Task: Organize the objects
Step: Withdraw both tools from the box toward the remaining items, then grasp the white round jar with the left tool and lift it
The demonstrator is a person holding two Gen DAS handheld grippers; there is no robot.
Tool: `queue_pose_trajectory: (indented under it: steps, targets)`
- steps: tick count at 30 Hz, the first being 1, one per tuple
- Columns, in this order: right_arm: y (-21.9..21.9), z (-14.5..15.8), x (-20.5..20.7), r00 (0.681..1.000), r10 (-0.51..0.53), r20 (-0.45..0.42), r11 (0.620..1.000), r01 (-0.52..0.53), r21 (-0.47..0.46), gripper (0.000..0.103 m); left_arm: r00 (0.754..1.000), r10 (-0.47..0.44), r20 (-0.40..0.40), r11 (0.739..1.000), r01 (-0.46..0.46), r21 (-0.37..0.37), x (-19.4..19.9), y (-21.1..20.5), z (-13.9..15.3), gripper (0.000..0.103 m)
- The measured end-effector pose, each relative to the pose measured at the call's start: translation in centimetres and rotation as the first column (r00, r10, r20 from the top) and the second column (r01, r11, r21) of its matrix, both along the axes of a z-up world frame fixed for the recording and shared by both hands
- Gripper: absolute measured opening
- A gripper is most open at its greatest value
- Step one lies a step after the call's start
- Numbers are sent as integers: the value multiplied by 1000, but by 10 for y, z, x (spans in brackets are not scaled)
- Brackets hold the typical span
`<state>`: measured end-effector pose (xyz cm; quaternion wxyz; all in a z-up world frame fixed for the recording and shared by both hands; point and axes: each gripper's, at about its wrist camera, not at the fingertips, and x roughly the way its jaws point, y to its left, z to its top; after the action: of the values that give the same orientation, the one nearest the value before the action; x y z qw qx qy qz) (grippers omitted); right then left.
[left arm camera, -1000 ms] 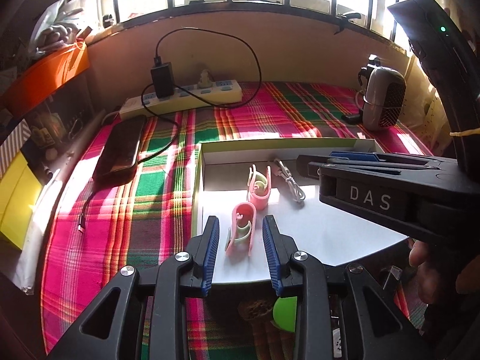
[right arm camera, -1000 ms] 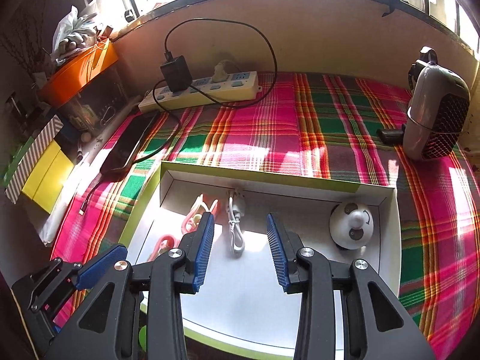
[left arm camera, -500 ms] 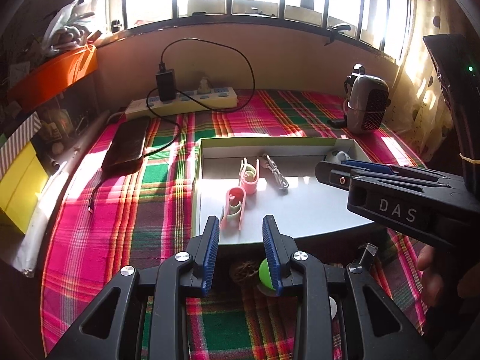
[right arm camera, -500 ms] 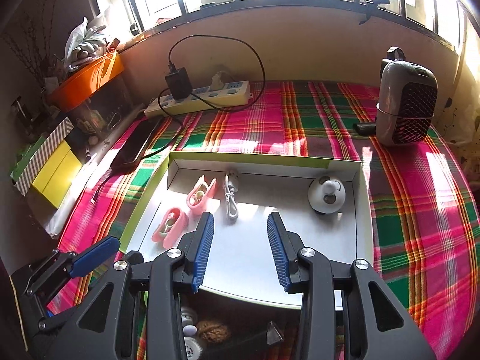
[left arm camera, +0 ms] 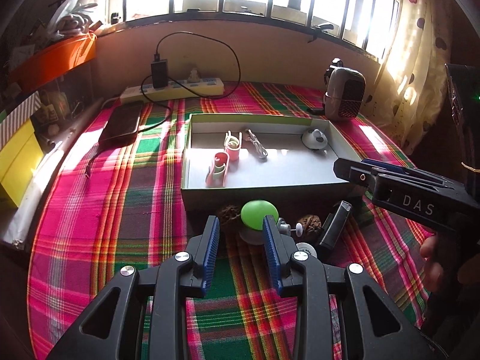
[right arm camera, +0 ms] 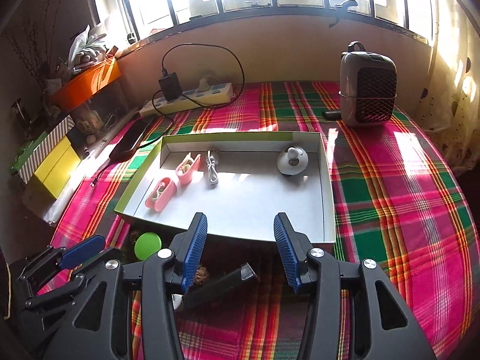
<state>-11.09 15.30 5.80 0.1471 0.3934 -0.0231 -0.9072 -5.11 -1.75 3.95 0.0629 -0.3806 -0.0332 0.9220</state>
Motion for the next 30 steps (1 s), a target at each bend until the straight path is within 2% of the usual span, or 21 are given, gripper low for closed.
queue_pose_trajectory:
  steps: [6, 10, 12, 19, 30]
  targets:
    - [10, -4, 19, 1000, -12, -8, 1000, 12, 6, 48, 998, -62, 23, 997, 61, 41, 11, 8, -10, 31]
    - [19, -6, 28, 999, -33, -9, 999, 33, -4, 50, 994, -101, 34, 994, 100, 41, 15, 15, -14, 32]
    - [22, -8, 32, 999, -41, -7, 999, 41, -4, 54, 993, -114, 41, 993, 112, 43, 15, 19, -17, 32]
    - [36, -11, 41, 997, -74, -1, 997, 74, -14, 55, 983, -166, 75, 985, 162, 53, 12, 32, -26, 33]
    - [48, -15, 41, 995, -98, 10, 995, 98, -28, 55, 981, -164, 99, 986, 165, -1, -2, 44, -34, 33]
